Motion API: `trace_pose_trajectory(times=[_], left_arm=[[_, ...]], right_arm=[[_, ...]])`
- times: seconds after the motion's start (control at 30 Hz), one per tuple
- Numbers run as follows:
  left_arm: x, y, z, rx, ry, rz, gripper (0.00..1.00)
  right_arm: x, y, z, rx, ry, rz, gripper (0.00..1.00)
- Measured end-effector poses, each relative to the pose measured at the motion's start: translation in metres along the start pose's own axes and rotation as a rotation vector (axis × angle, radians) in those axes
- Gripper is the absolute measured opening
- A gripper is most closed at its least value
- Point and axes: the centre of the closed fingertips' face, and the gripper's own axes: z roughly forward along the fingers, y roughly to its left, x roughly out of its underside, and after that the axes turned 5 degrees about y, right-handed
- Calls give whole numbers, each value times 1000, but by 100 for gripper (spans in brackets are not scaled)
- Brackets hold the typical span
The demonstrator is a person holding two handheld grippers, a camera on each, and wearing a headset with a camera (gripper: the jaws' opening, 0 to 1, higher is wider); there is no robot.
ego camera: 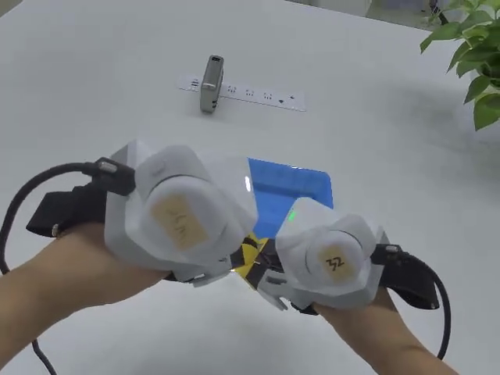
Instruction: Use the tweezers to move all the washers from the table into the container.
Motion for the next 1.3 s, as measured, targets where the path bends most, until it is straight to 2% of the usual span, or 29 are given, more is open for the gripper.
trace_pose_trajectory(times=[0.2,0.3,0.43,0.67,0.9,1.2,1.3], left_arm=[[-13,12,-9,-83,-24,6,0],[-16,19,-10,-118,-34,4,0],[-18,31,-8,-170,-62,-35,0],[-15,50,-1,-220,-84,-93,0],[-11,71,6,-257,-89,-116,0],[5,85,25,-268,-66,-137,0],[10,88,32,-267,-58,-149,0]], right_arm=[[-13,-16,-10,38,-19,-40,4],[-18,-24,-11,51,-17,-65,4],[-21,-36,-8,71,-1,-110,4],[-24,-52,1,64,12,-137,4],[-29,-68,13,59,14,-148,4],[-22,-79,39,30,38,-131,4],[-18,-80,46,5,41,-101,4]])
